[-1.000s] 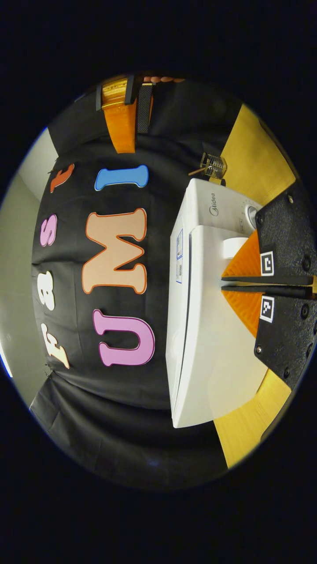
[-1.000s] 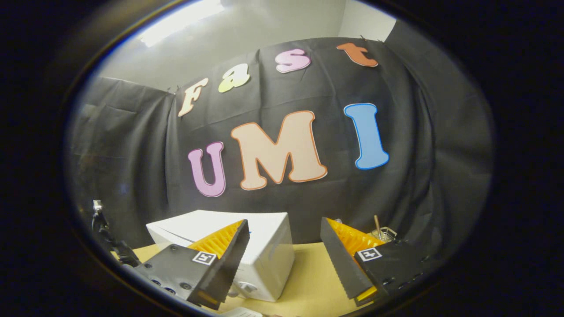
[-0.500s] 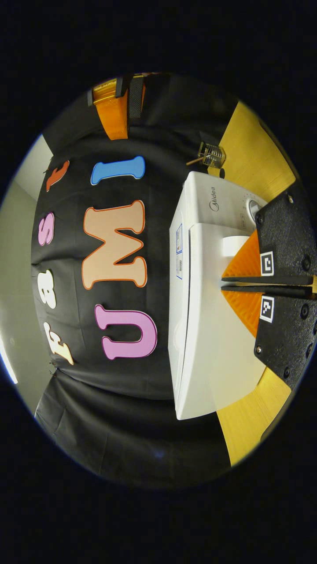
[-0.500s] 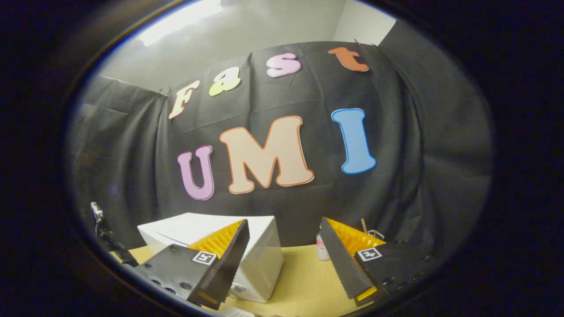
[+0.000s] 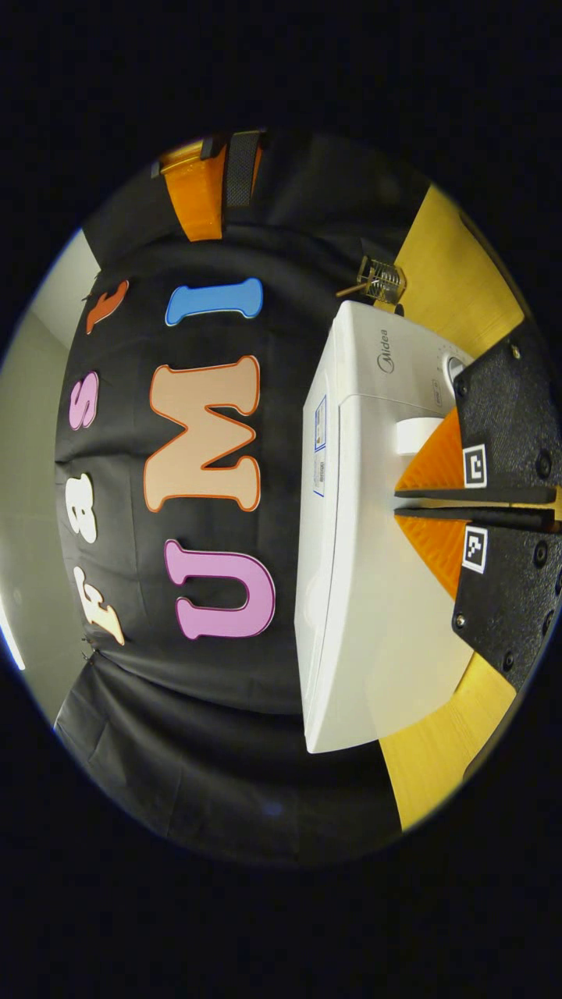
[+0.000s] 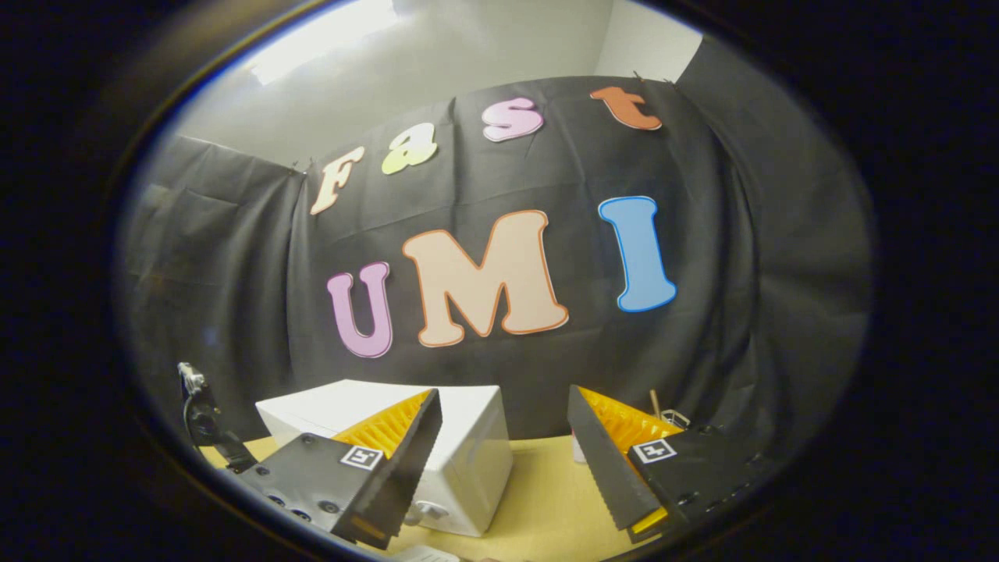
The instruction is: Open the microwave oven with the left hand, put the food in, and close the microwave oven.
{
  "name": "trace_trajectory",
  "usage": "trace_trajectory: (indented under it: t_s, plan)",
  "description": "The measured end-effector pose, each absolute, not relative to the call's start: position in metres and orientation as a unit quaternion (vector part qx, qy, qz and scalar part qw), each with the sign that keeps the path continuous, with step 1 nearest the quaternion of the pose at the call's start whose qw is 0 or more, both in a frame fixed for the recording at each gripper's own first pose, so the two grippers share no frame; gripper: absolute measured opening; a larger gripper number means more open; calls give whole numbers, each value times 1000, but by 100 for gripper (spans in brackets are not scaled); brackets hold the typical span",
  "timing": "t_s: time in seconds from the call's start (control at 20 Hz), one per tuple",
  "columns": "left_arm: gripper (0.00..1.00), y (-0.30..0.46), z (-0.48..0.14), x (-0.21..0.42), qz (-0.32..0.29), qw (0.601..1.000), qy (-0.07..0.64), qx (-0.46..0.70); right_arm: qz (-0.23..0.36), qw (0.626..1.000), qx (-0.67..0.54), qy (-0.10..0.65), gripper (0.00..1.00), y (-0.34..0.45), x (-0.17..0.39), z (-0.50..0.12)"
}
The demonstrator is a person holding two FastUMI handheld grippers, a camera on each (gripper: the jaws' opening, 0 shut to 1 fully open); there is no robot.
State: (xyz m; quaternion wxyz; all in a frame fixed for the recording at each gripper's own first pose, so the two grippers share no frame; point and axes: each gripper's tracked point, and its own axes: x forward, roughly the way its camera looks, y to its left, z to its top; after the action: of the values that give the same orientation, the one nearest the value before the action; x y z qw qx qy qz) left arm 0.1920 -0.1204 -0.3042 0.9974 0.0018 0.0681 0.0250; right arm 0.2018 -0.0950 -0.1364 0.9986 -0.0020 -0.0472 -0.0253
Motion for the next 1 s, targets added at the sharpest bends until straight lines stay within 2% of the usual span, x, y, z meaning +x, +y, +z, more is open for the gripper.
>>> trace_trajectory:
  t_s: [0.05,0.25,0.4,0.45,0.55,0.6,0.7,0.75,0.85,1.0]
  plan:
    - [6,-122,-303,188,21,997,77,-11,-23,999,-2,-48,91,-95,201,-135]
    - [10,-132,-281,169,-11,994,92,-56,-21,999,-2,-48,91,-94,197,-134]
    - [13,-122,-251,159,-5,996,78,-51,-7,999,2,-45,92,-87,191,-135]
    - [12,-118,-237,157,-2,997,64,-53,-3,999,1,-45,92,-85,189,-134]
    - [30,-113,-216,155,6,998,45,-45,1,999,-2,-47,91,-82,185,-133]
    - [36,-110,-209,154,6,999,39,-37,3,999,-4,-49,91,-80,184,-132]
    - [69,-107,-195,151,4,999,29,-30,11,998,-8,-55,92,-74,181,-129]
    - [74,-107,-190,150,3,999,26,-30,16,998,-11,-58,92,-71,180,-128]
    - [96,-103,-180,146,6,999,22,-24,21,998,-20,-59,91,-64,179,-128]
    - [96,-90,-169,142,24,1000,12,6,35,997,-23,-57,91,-53,177,-130]
